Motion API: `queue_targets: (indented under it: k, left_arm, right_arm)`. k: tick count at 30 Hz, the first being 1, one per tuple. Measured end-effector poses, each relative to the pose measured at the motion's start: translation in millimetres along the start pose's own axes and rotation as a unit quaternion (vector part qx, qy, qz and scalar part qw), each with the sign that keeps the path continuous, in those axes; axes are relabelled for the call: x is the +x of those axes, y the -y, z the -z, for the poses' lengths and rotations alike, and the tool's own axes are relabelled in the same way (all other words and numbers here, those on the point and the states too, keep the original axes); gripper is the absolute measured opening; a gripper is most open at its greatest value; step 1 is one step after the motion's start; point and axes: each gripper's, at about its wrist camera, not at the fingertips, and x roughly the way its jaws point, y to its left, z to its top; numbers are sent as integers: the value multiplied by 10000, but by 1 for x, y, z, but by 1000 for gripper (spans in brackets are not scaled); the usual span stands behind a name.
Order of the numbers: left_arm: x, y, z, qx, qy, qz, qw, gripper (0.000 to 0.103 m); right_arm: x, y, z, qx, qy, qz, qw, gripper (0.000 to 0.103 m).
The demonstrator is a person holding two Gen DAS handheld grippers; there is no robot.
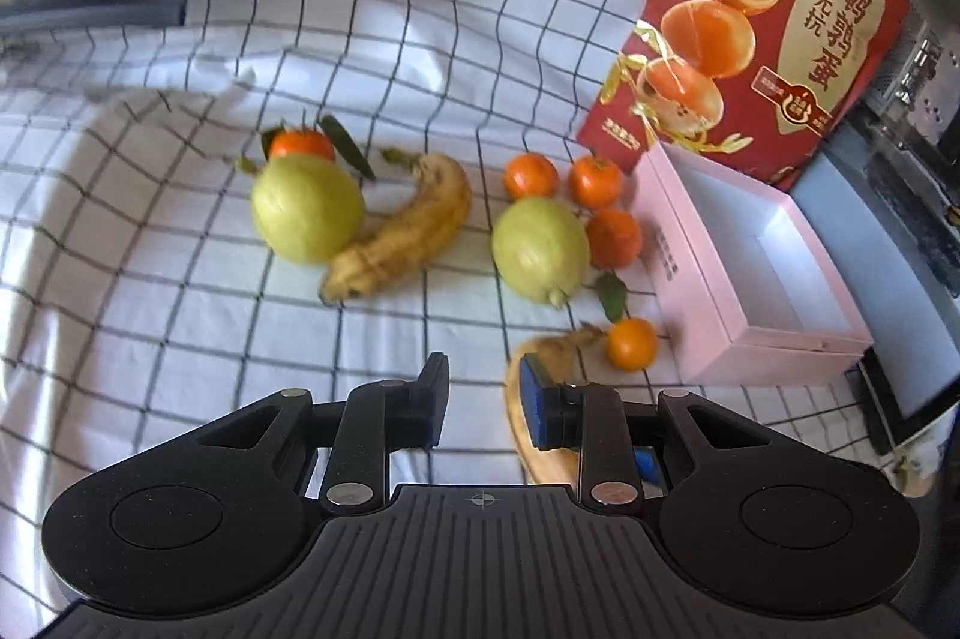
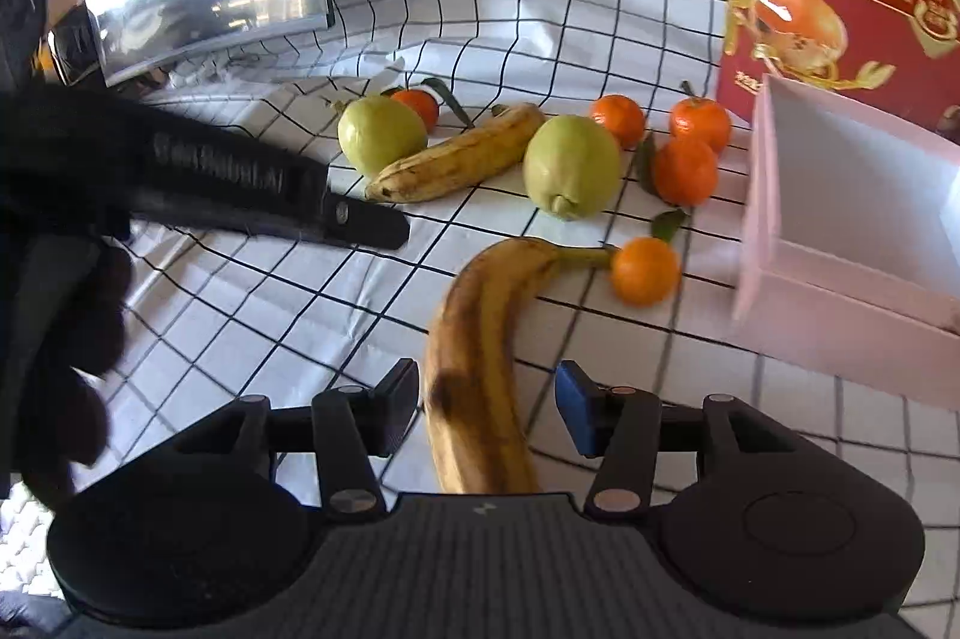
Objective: Organize fruits
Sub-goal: 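Carry the banana toward the box with the right tool while the left tool grasps a mandarin, then lower the banana into the pink box and open the right tool while the left tool carries the mandarin in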
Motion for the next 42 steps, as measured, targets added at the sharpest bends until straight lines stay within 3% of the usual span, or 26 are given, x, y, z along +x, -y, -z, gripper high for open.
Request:
queue_targets:
  k: [3, 5, 6, 9, 13, 17, 22, 26, 29, 32, 36, 42]
  left_arm:
    - [1, -8, -5, 80, 90, -125, 9998, 30]
    - [1, -19, -13, 18, 194, -379, 9991, 30]
    - [1, -26, -17, -51, 237, -502, 9984, 30]
    - [2, -45, -34, -231, 306, -638, 9972, 30]
    - [5, -33, -49, 308, 329, -237, 9987, 30]
    - [15, -2, -52, 920, 216, 332, 9950, 30]
    - [36, 56, -34, 2072, 32, 815, 9749, 30]
    - [58, 93, -12, 2775, -69, 788, 9575, 33]
    - [74, 108, -2, 3084, -86, 555, 9496, 34]
    - [88, 109, -2, 2996, -239, 374, 9530, 35]
    - [100, 108, -8, 2751, -349, 400, 9599, 39]
    - [115, 109, -9, 2740, -575, 304, 9595, 38]
  right_arm:
    - [17, -7, 2, -218, -51, 133, 9997, 50]
    - [20, -11, 2, -474, 4, 237, 9986, 44]
    - [18, -12, 2, -514, -18, 152, 9986, 36]
    - [12, -10, 0, -393, -113, -26, 9992, 36]
    - [-13, 0, 0, -72, -51, -469, 9989, 36]
    - [-50, 18, 4, -3, 197, -382, 9991, 36]
    - [-96, 49, 18, 311, 396, 310, 9983, 36]
    - [-118, 74, 37, 803, 403, 955, 9914, 36]
    - [-128, 91, 54, 1204, 325, 1216, 9847, 36]
    - [-136, 98, 70, 1381, 234, 1382, 9805, 36]
    - [-143, 103, 86, 1538, 191, 1476, 9768, 36]
    - [-152, 108, 99, 1750, 178, 1589, 9715, 36]
